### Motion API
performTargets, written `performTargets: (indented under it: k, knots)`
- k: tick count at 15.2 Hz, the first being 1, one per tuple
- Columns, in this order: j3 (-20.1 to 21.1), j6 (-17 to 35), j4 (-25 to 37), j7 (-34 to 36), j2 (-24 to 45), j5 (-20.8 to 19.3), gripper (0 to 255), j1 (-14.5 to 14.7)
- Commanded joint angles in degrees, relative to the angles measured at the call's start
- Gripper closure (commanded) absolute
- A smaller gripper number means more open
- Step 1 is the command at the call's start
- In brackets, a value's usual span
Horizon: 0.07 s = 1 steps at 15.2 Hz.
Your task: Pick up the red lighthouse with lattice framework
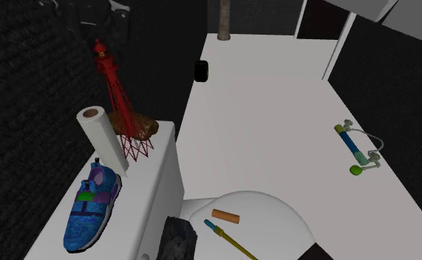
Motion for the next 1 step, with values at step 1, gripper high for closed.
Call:
performTargets:
  k: [1]
  knots:
    - [-0.03, -0.89, 1.59, -0.1, 0.71, -0.15, 255, 0.18]
